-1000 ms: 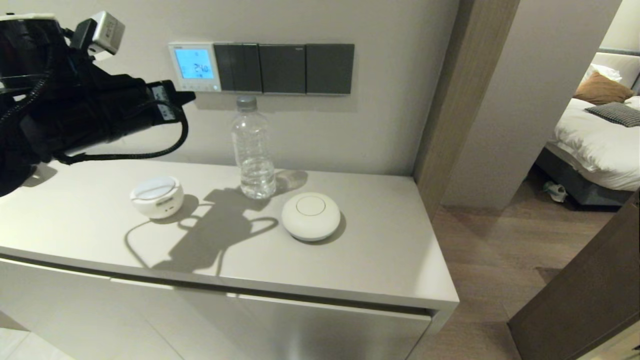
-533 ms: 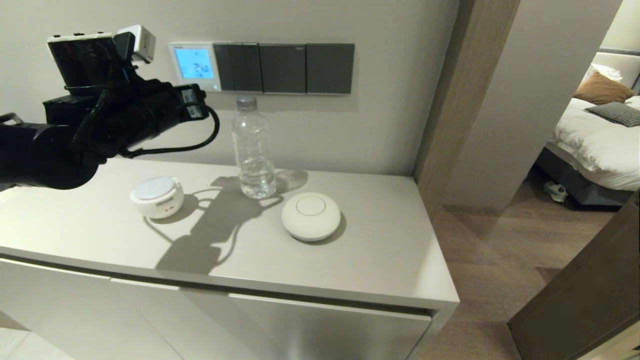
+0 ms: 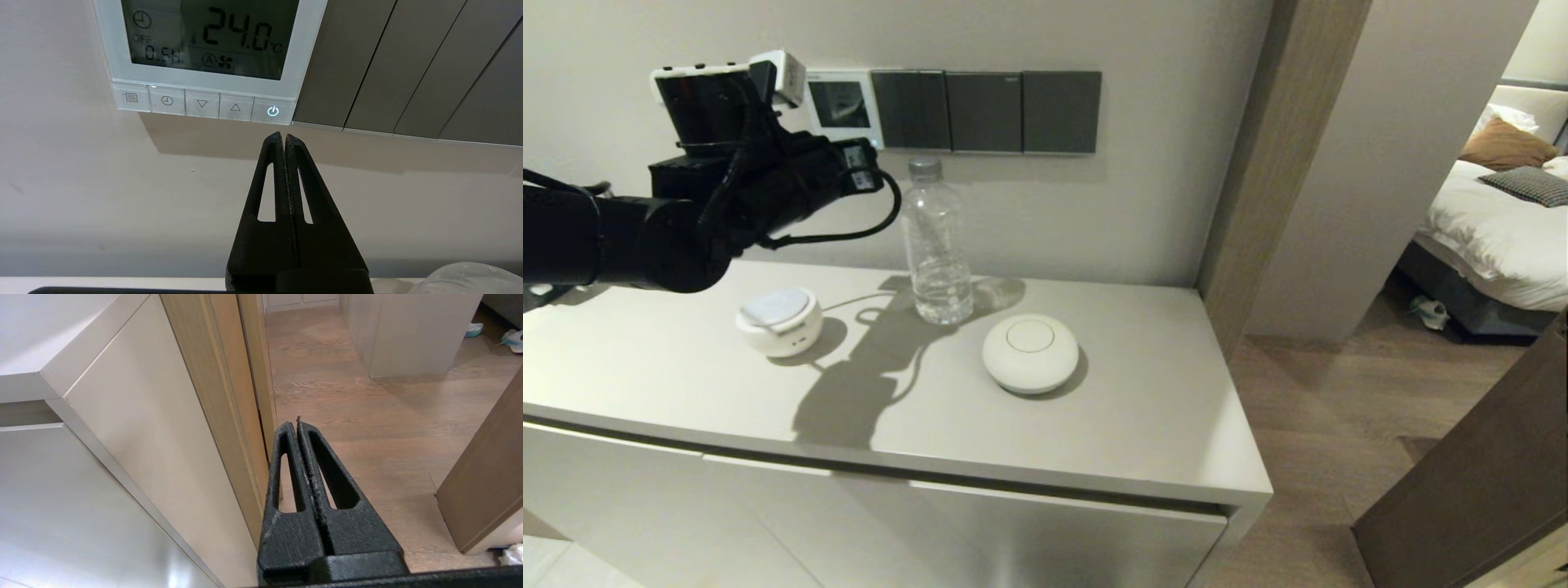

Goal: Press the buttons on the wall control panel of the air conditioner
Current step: Turn off the central air conditioner

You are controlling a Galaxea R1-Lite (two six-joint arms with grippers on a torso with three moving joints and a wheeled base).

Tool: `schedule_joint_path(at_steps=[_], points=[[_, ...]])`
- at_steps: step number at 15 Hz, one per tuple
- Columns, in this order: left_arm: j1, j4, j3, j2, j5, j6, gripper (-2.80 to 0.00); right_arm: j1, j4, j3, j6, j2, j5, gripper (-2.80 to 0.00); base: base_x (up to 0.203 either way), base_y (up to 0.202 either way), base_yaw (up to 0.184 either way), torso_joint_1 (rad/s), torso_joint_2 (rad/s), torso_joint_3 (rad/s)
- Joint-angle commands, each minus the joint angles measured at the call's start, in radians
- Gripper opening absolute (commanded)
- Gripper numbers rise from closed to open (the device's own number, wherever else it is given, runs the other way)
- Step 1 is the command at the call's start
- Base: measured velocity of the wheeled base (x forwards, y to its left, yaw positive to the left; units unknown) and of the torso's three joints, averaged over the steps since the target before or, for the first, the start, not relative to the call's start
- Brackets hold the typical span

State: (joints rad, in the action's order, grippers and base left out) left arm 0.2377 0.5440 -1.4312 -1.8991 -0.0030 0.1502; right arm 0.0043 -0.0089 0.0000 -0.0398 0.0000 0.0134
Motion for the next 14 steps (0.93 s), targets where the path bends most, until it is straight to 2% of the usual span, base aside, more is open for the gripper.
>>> schedule_joint_path(at_steps=[1, 14], points=[[-0.001, 0.002, -0.021, -0.004, 0.000, 0.002, -2.80, 0.000, 0.000, 0.003, 0.000, 0.001, 0.000, -2.80, 0.000, 0.000, 0.000, 0.000, 0.00, 0.000], [-0.009, -0.010, -0.093, -0.077, 0.003, 0.003, -2.80, 0.000, 0.000, 0.003, 0.000, 0.001, 0.000, -2.80, 0.000, 0.000, 0.000, 0.000, 0.00, 0.000]])
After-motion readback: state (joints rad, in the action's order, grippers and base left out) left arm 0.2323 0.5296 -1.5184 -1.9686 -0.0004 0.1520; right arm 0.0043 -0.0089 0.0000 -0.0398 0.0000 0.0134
